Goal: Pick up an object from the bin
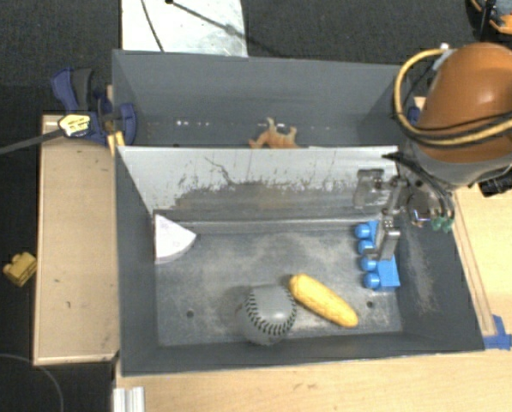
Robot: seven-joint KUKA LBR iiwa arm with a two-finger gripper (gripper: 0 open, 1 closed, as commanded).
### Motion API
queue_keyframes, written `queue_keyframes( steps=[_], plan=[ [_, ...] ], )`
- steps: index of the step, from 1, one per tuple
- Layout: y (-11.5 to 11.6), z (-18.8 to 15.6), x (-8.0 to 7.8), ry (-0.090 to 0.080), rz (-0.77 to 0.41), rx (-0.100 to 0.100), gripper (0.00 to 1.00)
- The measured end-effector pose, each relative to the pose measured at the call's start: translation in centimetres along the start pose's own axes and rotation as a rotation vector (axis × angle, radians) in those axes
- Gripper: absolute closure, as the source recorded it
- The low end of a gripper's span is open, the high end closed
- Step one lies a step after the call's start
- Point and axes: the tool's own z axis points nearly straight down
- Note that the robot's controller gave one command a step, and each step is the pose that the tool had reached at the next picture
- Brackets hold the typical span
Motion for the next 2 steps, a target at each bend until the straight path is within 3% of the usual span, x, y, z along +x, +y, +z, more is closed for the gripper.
queue_keyframes(
  steps=[1,2],
  plan=[
    [0.0,-0.5,-0.1,-0.008,-0.001,0.001,0.0],
    [-0.1,3.5,1.3,-0.014,-0.071,0.001,0.0]
  ],
)
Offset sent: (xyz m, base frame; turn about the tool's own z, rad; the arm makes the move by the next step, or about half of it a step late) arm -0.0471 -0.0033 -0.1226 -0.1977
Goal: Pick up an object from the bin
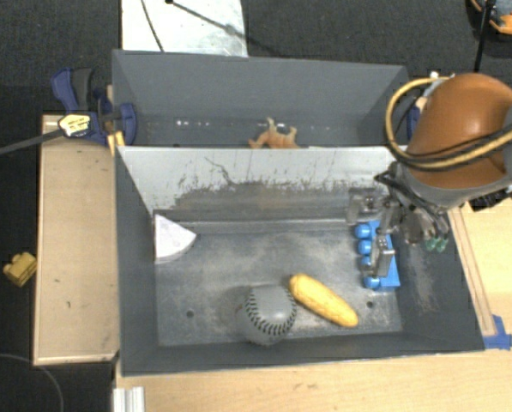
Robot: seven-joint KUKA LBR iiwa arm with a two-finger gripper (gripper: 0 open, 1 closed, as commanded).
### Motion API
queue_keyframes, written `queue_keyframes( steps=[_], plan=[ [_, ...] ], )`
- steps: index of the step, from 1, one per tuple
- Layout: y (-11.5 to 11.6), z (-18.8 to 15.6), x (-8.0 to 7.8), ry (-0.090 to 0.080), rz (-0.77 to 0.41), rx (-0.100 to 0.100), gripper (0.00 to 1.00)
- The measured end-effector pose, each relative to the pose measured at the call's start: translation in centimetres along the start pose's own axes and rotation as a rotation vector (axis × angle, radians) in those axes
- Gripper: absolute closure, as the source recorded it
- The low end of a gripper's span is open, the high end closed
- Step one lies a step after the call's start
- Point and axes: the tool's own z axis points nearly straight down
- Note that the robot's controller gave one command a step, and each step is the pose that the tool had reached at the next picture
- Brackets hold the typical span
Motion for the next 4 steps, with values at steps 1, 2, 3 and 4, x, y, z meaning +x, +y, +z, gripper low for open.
queue_keyframes(
  steps=[1,2,3,4],
  plan=[
    [0.9,6.0,2.0,0.002,0.039,-0.001,0.0],
    [1.9,8.6,4.1,0.011,0.216,-0.001,0.0],
    [4.8,12.1,4.3,0.006,0.15,0.0,0.0],
    [6.2,14.0,3.8,0.006,0.31,0.0,1.0]
  ],
)
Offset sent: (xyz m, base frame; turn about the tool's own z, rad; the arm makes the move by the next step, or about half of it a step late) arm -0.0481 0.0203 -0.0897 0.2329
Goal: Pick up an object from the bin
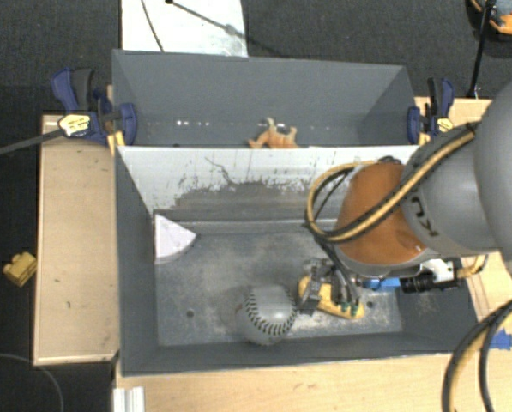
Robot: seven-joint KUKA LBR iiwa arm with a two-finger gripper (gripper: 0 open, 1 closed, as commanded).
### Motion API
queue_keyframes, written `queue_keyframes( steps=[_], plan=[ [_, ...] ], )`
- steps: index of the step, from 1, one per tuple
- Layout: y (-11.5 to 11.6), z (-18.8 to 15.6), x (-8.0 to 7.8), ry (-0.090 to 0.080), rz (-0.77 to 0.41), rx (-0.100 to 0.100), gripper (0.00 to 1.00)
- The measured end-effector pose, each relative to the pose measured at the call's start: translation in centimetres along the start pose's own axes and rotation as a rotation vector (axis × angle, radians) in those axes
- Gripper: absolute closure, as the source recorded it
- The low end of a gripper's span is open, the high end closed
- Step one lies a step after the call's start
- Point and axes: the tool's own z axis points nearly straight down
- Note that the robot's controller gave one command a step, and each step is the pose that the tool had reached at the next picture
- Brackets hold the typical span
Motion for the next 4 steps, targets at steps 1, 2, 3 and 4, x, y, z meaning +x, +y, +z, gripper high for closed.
queue_keyframes(
  steps=[1,2,3,4],
  plan=[
    [0.0,0.0,0.0,0.0,-0.001,0.0,1.0],
    [-0.3,-5.5,-0.5,0.008,-0.003,0.002,1.0],
    [-2.1,-6.8,-1.9,-0.011,0.029,-0.003,1.0],
    [-2.2,-7.9,-1.4,0.014,0.046,0.004,1.0]
  ],
)
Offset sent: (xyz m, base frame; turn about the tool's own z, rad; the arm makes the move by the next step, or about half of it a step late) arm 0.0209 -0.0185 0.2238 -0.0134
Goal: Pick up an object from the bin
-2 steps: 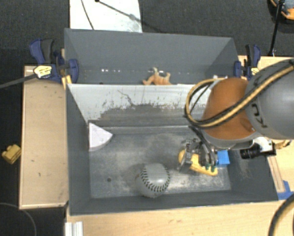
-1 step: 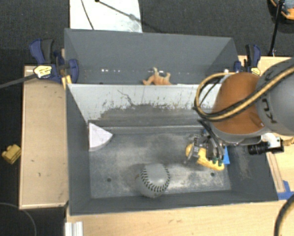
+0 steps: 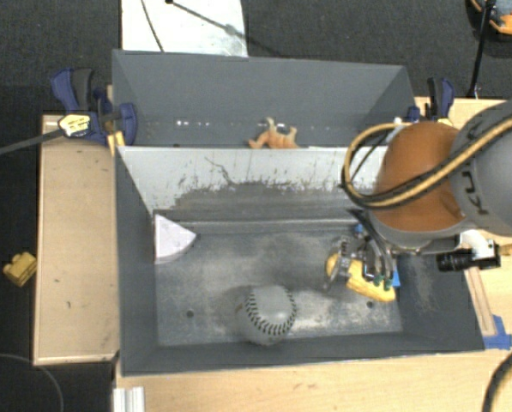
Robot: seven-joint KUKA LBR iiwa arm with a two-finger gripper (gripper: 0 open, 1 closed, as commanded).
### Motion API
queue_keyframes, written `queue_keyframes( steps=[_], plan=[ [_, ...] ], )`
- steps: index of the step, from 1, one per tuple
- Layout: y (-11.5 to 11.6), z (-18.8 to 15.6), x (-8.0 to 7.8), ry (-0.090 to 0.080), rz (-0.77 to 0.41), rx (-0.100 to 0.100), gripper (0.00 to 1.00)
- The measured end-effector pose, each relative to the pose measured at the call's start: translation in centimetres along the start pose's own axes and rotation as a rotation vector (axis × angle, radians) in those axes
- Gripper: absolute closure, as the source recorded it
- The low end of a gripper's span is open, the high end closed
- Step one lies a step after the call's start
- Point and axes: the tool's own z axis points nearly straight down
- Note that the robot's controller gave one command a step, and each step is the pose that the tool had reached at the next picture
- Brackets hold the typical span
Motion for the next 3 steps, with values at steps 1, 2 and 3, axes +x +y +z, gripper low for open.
queue_keyframes(
  steps=[1,2,3],
  plan=[
    [-1.8,1.5,-3.9,-0.028,-0.063,-0.007,1.0],
    [-2.3,0.9,-3.6,0.001,-0.063,0.0,1.0],
    [-2.4,-5.5,-3.2,-0.009,-0.06,-0.003,1.0]
  ],
)
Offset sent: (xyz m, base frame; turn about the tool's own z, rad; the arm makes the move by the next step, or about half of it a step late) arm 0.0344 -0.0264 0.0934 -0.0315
